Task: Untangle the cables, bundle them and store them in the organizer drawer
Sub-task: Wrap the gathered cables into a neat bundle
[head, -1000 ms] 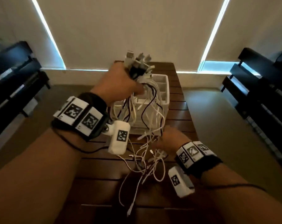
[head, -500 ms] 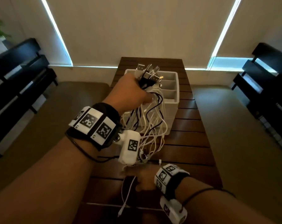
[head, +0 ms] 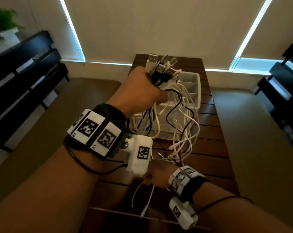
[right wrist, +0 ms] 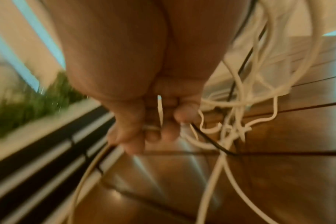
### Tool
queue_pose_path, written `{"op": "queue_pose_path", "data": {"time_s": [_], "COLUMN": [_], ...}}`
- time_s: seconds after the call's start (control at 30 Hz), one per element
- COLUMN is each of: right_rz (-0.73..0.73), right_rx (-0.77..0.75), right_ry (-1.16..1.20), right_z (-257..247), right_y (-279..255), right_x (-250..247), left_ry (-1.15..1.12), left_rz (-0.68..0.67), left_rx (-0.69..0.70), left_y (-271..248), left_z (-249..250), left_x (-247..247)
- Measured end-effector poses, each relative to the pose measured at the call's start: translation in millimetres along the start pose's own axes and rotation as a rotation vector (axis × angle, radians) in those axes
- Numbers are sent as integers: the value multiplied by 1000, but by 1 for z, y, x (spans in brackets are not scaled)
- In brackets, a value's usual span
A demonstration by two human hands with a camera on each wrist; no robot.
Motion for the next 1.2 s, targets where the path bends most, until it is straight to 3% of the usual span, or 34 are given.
{"op": "queue_pose_path", "data": {"time_s": [0.1, 0.23, 0.4, 0.5, 0.57, 0.7, 0.77, 0.83, 0.9, 0.97, 1.03, 1.07, 1.13, 1.2], "right_rz": [-51, -116, 253, 725, 902, 785, 798, 844, 805, 585, 349, 311, 441, 689], "right_rx": [-7, 171, 289, 411, 378, 175, 171, 235, 365, 507, 582, 564, 404, 215], "right_ry": [19, 148, 421, 511, 562, 509, 460, 419, 363, 247, 241, 347, 592, 662], "right_z": [13, 34, 64, 87, 90, 65, 66, 80, 101, 121, 132, 130, 114, 86], "right_y": [-18, -54, -109, -149, -162, -131, -119, -113, -106, -95, -95, -102, -120, -147], "right_x": [-10, -8, -79, -132, -152, -159, -160, -156, -139, -108, -83, -83, -118, -173], "left_ry": [36, 116, 77, 75, 99, 48, 54, 26, -159, -313, -392, -422, -440, -421], "left_rz": [-22, -67, -107, -195, -267, -460, -499, -390, -164, 19, 82, 87, 73, 47], "left_rx": [-60, -149, -183, -159, -118, -49, -26, -17, -43, -97, -164, -184, -208, -214], "left_y": [5, 3, -4, -8, -12, -25, -29, -25, -17, -15, -17, -18, -20, -18], "left_z": [-20, -49, -61, -53, -43, -21, -17, -19, -22, -28, -36, -37, -41, -39], "left_x": [2, 11, 21, 28, 35, 58, 65, 59, 37, 17, 10, 10, 13, 19]}}
Point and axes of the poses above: each hand's wrist, its own y-axis towards the middle knuckle, its own x-axis out of the palm, z = x × y, the point moved 9 cm from there along y, towards the middle knuckle, and after that the axes turned 8 degrees about -y, right-handed, at the moved point
